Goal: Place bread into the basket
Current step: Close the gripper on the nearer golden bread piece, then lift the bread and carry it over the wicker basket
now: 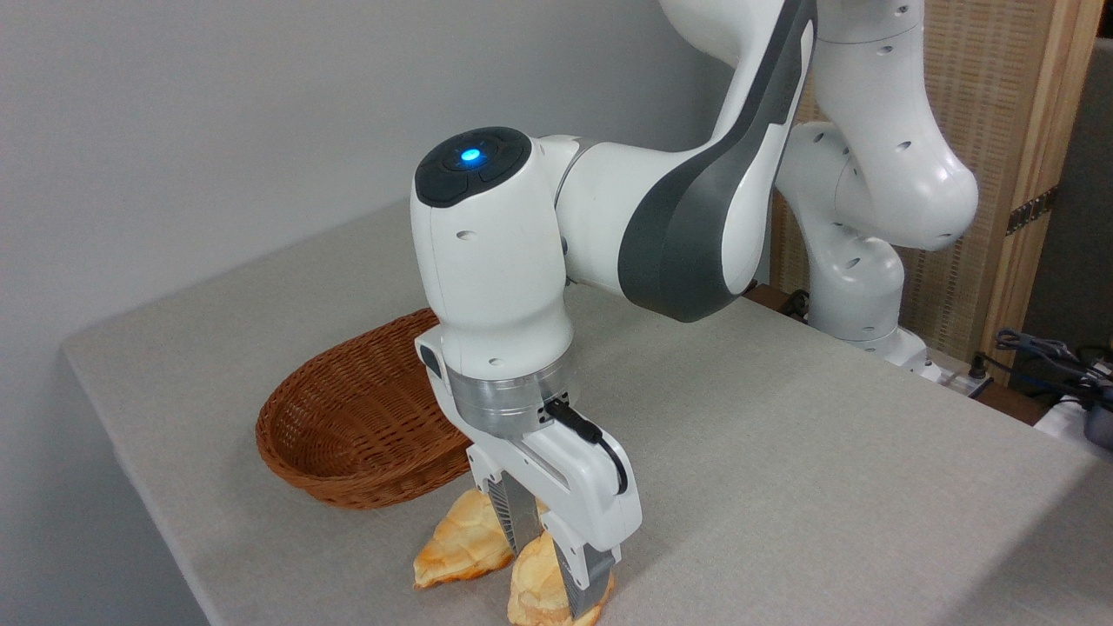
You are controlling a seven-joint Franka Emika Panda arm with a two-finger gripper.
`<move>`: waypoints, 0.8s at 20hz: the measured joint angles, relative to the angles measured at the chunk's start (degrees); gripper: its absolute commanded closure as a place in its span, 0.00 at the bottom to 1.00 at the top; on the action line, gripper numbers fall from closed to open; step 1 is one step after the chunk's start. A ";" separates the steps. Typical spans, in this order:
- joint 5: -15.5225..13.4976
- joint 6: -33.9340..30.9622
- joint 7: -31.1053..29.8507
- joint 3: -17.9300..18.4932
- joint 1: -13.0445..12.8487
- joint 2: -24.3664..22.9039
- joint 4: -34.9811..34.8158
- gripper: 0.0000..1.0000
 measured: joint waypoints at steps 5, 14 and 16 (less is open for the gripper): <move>0.00 0.38 0.00 0.02 0.01 -0.78 0.28 0.62; -1.66 0.55 0.00 -2.31 -0.49 -5.51 1.83 0.60; -3.37 0.55 -0.01 -4.36 -0.60 -6.53 2.21 0.58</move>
